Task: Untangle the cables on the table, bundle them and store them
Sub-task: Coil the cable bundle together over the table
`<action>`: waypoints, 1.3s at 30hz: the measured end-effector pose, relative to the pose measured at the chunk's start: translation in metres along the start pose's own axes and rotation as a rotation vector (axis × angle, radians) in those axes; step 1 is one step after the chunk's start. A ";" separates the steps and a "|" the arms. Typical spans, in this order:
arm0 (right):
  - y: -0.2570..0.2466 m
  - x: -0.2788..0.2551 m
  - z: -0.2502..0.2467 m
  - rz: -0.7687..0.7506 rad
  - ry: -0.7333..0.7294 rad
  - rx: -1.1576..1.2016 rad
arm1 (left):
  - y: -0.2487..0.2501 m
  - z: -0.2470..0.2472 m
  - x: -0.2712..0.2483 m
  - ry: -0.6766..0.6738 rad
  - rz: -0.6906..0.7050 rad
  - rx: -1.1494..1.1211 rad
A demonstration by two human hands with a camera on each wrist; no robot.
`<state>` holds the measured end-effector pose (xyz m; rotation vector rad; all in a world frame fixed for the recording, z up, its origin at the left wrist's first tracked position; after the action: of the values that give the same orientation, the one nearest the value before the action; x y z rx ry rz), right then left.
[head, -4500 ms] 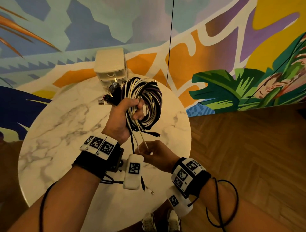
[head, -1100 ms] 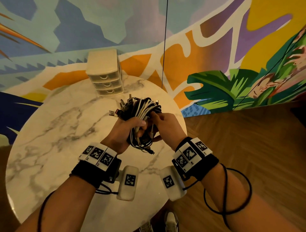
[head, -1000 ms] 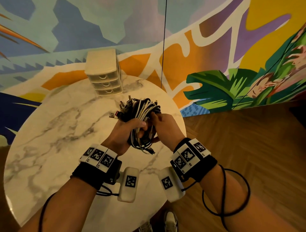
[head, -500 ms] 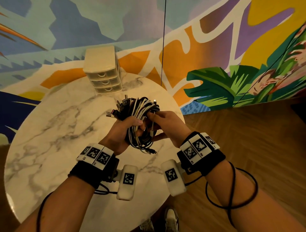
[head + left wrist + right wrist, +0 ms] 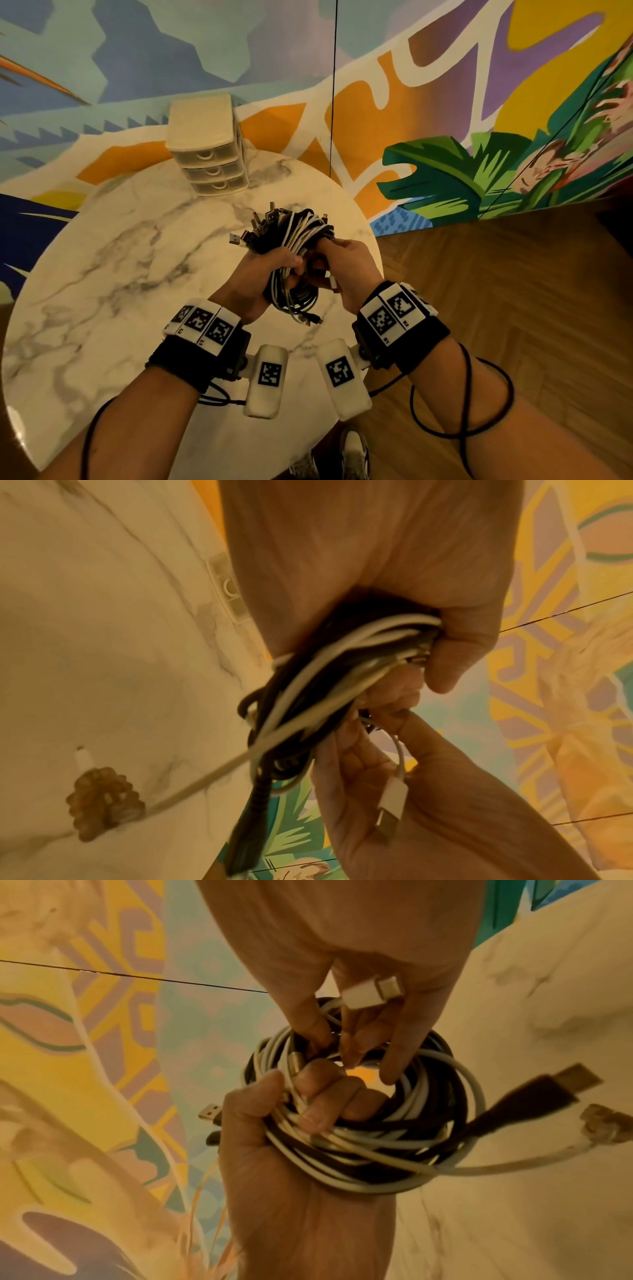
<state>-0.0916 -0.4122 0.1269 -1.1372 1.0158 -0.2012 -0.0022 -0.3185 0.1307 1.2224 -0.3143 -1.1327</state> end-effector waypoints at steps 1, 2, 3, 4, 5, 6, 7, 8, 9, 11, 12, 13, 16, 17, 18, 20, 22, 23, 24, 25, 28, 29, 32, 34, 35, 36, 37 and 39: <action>0.000 0.000 0.000 0.000 0.000 -0.013 | 0.000 0.001 0.000 0.003 -0.005 0.015; -0.001 0.000 -0.001 0.001 -0.008 -0.037 | 0.001 0.001 0.000 0.004 -0.008 0.026; 0.000 0.000 -0.001 0.002 -0.016 -0.071 | 0.001 0.001 0.001 0.005 -0.010 0.032; 0.002 0.001 -0.001 -0.008 -0.017 -0.113 | 0.000 0.000 0.001 0.007 -0.013 0.032; 0.002 0.002 -0.002 -0.034 -0.005 -0.164 | 0.001 -0.001 0.001 0.011 -0.018 0.029; 0.003 0.002 -0.002 -0.068 0.022 -0.222 | -0.001 -0.002 0.002 0.019 -0.028 0.019; 0.003 0.004 -0.001 -0.104 0.054 -0.284 | -0.003 -0.003 0.001 0.022 -0.038 0.003; 0.003 0.006 -0.001 -0.136 0.086 -0.339 | -0.004 -0.004 0.001 0.025 -0.054 -0.011; 0.003 0.007 0.000 -0.163 0.110 -0.381 | -0.005 -0.003 0.000 0.027 -0.072 -0.025; 0.002 0.008 0.000 -0.223 0.134 -0.457 | -0.007 -0.003 0.000 0.027 -0.091 -0.035; 0.001 0.008 0.000 -0.253 0.139 -0.506 | -0.007 -0.003 0.001 0.029 -0.097 -0.043; 0.001 0.008 0.000 -0.284 0.139 -0.552 | -0.006 -0.003 0.001 0.028 -0.097 -0.045; 0.002 0.006 0.005 -0.377 0.119 -0.657 | -0.006 -0.003 0.003 0.048 -0.081 -0.049; 0.003 0.005 0.008 -0.401 0.095 -0.690 | -0.005 -0.002 0.003 0.057 -0.072 -0.041; 0.003 0.005 0.010 -0.412 0.068 -0.724 | -0.004 -0.002 0.003 0.058 -0.064 -0.042; 0.003 0.003 0.012 -0.422 0.023 -0.804 | -0.003 -0.003 0.002 0.044 -0.037 -0.058; 0.000 0.001 0.010 -0.420 -0.006 -0.814 | -0.002 -0.009 0.001 0.043 -0.019 -0.081; -0.002 0.001 0.009 -0.421 -0.020 -0.791 | -0.002 -0.012 0.001 0.051 -0.017 -0.094; -0.004 0.002 0.008 -0.428 -0.041 -0.769 | -0.002 -0.015 0.001 0.054 -0.021 -0.111; -0.005 0.003 0.009 -0.438 -0.071 -0.760 | -0.003 -0.019 0.000 0.049 -0.025 -0.135; -0.004 0.007 0.007 -0.524 -0.070 -0.814 | -0.003 -0.025 -0.003 0.001 -0.031 -0.225; -0.003 0.008 0.005 -0.568 -0.025 -0.790 | -0.003 -0.027 -0.003 -0.015 -0.032 -0.242; 0.000 0.007 0.005 -0.683 0.131 -0.618 | -0.003 -0.030 -0.007 -0.047 -0.052 -0.264; -0.002 0.004 0.007 -0.828 0.153 -0.629 | -0.003 -0.031 -0.008 -0.057 -0.061 -0.293; -0.002 0.003 0.010 -0.918 0.137 -0.657 | -0.002 -0.032 -0.009 -0.059 -0.061 -0.305; -0.002 0.002 0.011 -0.996 0.115 -0.687 | -0.001 -0.033 -0.009 -0.059 -0.058 -0.313; -0.002 0.001 0.013 -1.052 0.095 -0.715 | -0.001 -0.034 -0.009 -0.062 -0.055 -0.319; -0.001 0.002 0.014 -1.114 0.079 -0.756 | -0.001 -0.034 -0.009 -0.075 -0.054 -0.335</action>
<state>-0.0794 -0.4044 0.1273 -2.3337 0.3991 -0.7887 0.0177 -0.2915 0.1205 0.8994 -0.1407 -1.2239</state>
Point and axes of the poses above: each hand's wrist, its own x-axis towards the middle knuckle, its own z-axis out of the palm, y = z × x, the point moved 2 cm from there along x, towards the middle knuckle, and after that the axes turned 9 degrees about -x, right-handed, at the moved point
